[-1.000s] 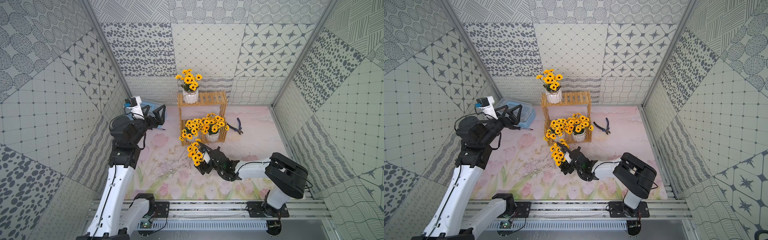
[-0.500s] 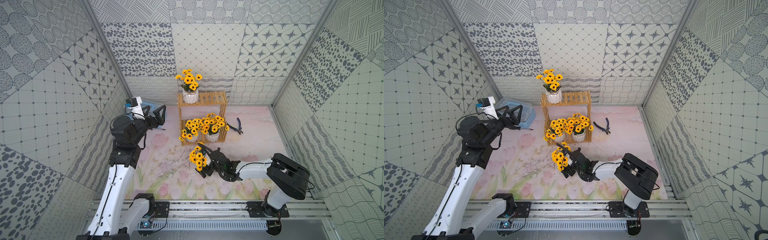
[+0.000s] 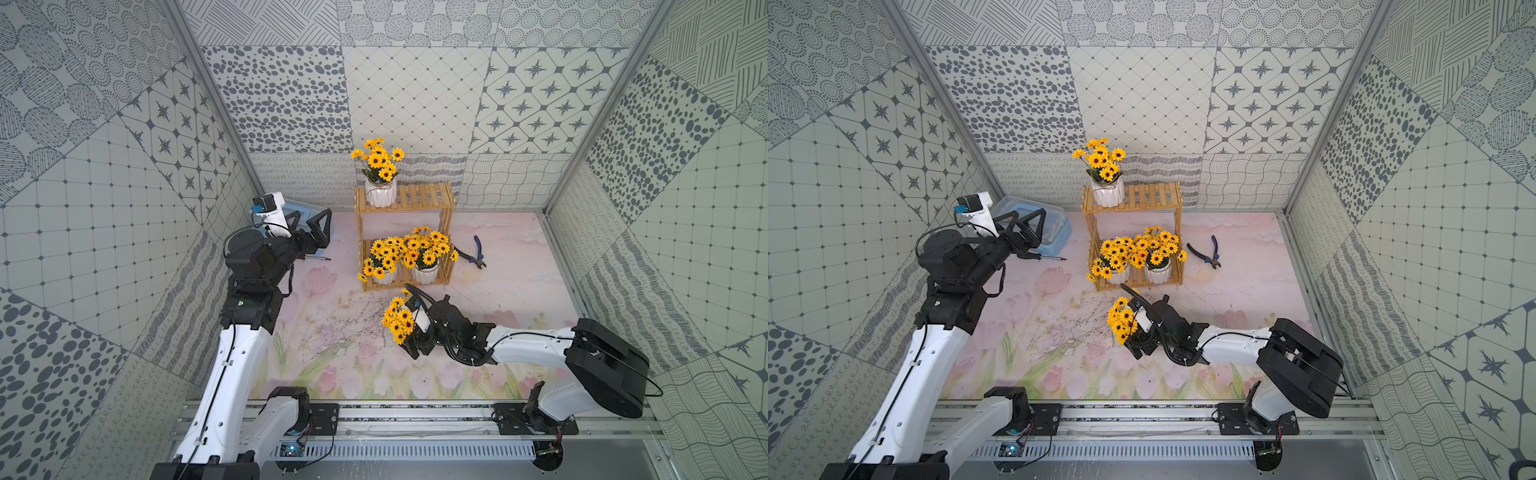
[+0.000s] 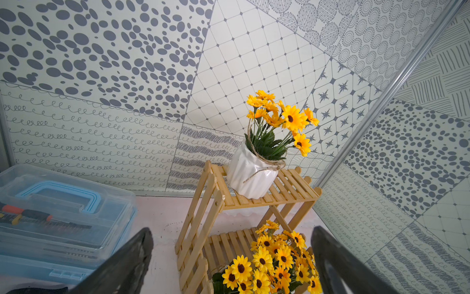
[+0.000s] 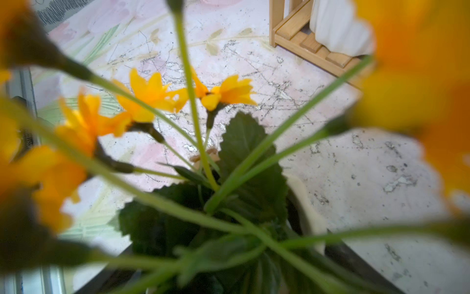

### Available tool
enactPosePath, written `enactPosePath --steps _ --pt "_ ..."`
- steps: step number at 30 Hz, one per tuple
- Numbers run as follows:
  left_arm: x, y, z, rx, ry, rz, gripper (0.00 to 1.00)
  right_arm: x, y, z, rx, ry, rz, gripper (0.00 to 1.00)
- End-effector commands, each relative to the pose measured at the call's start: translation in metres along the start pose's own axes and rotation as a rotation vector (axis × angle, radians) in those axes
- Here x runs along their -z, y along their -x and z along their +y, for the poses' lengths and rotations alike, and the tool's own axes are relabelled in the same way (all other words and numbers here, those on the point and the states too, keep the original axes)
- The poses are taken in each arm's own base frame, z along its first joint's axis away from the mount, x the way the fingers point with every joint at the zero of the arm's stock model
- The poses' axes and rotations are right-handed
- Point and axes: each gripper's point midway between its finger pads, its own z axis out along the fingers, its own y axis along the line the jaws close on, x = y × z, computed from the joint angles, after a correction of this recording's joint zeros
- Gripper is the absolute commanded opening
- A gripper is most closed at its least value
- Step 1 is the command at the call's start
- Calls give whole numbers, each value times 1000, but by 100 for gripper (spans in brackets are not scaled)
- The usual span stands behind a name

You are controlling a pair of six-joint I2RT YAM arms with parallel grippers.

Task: Take the sunflower pots off the shelves
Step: Place the sunflower pot at the center of the board.

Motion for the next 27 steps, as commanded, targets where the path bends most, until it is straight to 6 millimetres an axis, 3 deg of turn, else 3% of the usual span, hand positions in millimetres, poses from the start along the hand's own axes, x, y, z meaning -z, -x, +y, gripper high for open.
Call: enactPosePath --steps 1,7,14,21,27 --pt "-4 7 0 -2 -7 -29 97 0 2 7 -15 42 -2 98" --pt "-4 8 0 -14 -4 -31 97 10 2 11 -31 65 -2 98" --pt "-12 4 1 -5 -20 -16 97 38 20 10 -59 85 -87 98" --pt "-20 1 6 10 -11 -4 97 49 28 18 -43 129 -105 98" --pt "-26 -4 11 -5 3 16 97 80 57 25 -18 178 -177 98"
